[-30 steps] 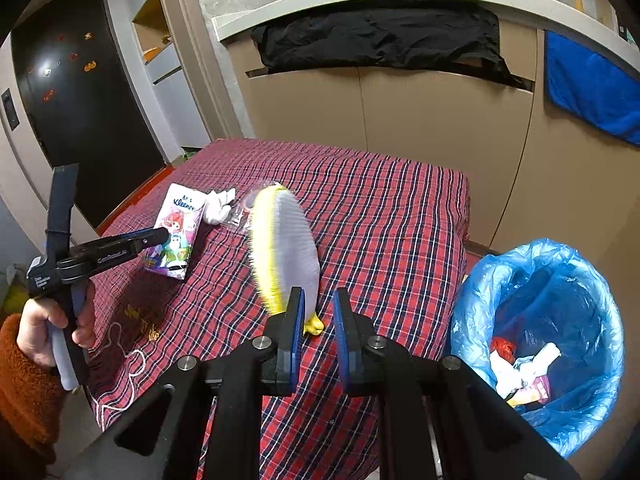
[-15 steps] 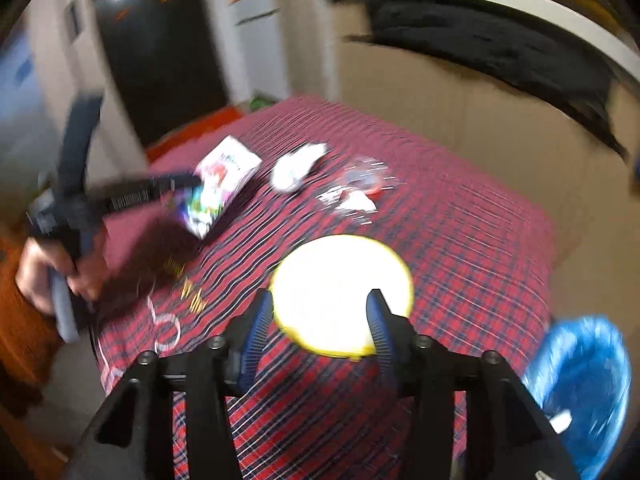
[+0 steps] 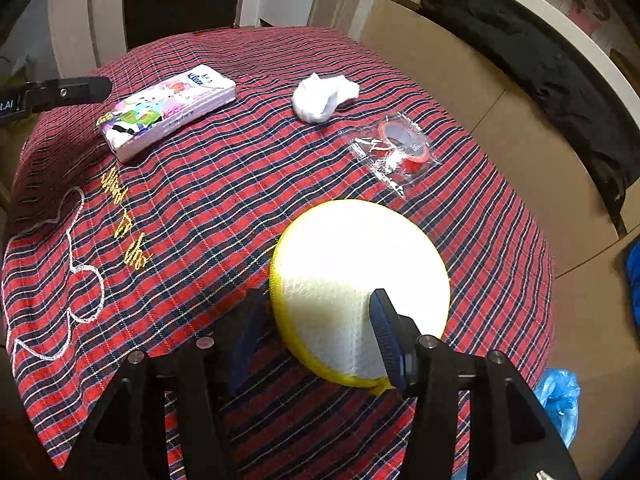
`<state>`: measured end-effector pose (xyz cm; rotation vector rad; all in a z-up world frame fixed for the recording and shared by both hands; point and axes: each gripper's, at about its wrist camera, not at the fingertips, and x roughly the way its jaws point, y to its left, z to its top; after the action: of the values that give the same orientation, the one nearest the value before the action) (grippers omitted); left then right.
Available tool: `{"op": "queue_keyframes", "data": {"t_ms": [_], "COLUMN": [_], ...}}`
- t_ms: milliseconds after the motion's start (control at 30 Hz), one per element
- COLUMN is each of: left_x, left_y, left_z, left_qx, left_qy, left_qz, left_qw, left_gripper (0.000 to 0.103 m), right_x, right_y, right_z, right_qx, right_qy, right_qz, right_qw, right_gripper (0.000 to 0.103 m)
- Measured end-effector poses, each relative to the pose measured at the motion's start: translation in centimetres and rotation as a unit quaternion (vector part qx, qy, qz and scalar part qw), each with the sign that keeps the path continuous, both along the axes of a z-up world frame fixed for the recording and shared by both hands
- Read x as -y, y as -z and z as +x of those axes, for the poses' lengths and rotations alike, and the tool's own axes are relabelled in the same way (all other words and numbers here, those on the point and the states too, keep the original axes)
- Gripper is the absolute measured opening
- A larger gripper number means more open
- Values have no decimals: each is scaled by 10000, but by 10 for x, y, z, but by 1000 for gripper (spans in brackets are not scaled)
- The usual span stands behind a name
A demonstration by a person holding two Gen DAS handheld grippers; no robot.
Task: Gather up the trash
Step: 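Lift the lid with the right gripper while the left gripper lifts the Kleenex pack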
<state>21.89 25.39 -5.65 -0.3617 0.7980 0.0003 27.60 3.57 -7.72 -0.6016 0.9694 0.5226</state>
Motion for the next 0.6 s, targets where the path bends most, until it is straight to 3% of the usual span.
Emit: {"op": "queue_keyframes", "data": {"t_ms": [67,200,267,367,600], "left_x": [-2,-5,-7,-9,-5], "left_y": [3,8,10,12,31], "left_z": [3,10,16,27,58], "left_qx": [-69,-135,-177,-262,-655], "left_qy": [4,25,22,-105,-309], "left_qz": [-139,-401,-505,-441,-276], "left_qw": [9999,9991,9986,9986,9970], "left_gripper": [18,46,47,47,47], "right_x": [6,37,68,112,147], "right_y": [-5,-43,-69,-86,-69], "right_z": [3,13,22,36,40], "right_qx": [-8,158,81,-108,-269], "right_qy": [165,691,1131,1708,2244], "right_qz": [133,1054,1876,2728,2694], "right_qw": [9998,9919,9757,9467,9361], "right_gripper": [27,15,14,14,14]}}
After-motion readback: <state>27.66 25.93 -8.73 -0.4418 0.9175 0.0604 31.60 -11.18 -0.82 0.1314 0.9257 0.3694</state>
